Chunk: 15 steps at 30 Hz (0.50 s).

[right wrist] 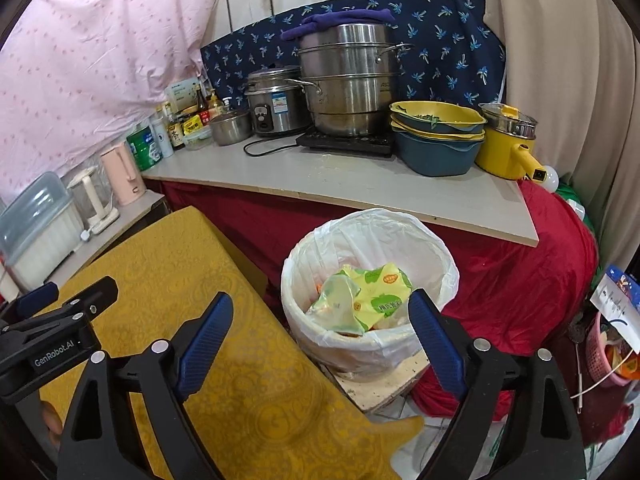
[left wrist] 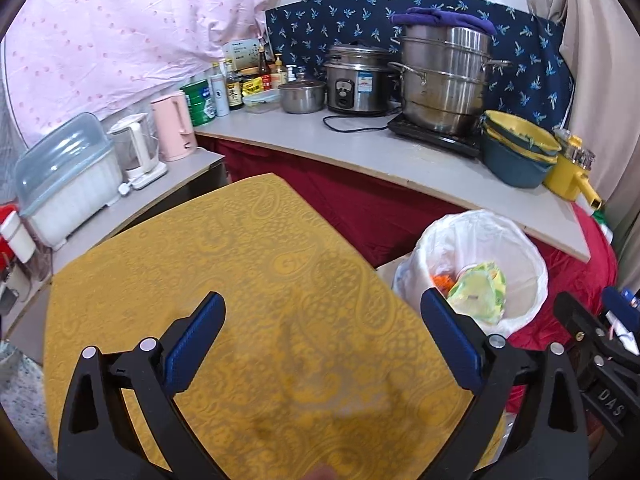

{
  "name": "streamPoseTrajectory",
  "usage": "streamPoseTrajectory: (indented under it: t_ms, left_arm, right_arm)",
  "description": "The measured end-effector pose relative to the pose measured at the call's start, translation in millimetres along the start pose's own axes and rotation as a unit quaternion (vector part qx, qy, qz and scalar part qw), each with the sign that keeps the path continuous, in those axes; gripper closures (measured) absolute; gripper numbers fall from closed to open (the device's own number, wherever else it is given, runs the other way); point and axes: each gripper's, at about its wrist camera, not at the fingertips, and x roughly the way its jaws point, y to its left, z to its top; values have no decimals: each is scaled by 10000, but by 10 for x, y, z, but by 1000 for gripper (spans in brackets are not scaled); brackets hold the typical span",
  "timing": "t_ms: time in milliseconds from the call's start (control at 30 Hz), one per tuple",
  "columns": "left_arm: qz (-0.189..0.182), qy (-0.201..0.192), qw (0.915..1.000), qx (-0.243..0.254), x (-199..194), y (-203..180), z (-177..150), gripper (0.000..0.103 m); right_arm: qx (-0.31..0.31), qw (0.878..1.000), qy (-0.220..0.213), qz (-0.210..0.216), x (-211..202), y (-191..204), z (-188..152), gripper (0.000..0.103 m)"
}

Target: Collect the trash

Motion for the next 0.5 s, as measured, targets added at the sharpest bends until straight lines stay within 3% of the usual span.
streamPoseTrajectory:
  t_ms: [267,500]
  left_arm:
    - [67,63,9999,-78,-193,156,-200,9]
    - [91,88,9999,-15,-308,190,-330,9]
  right_arm:
    - [-42,10000,21,-29,-250,12,-139,8]
    - [-192,9998,32,-108,-380,70,-245,7]
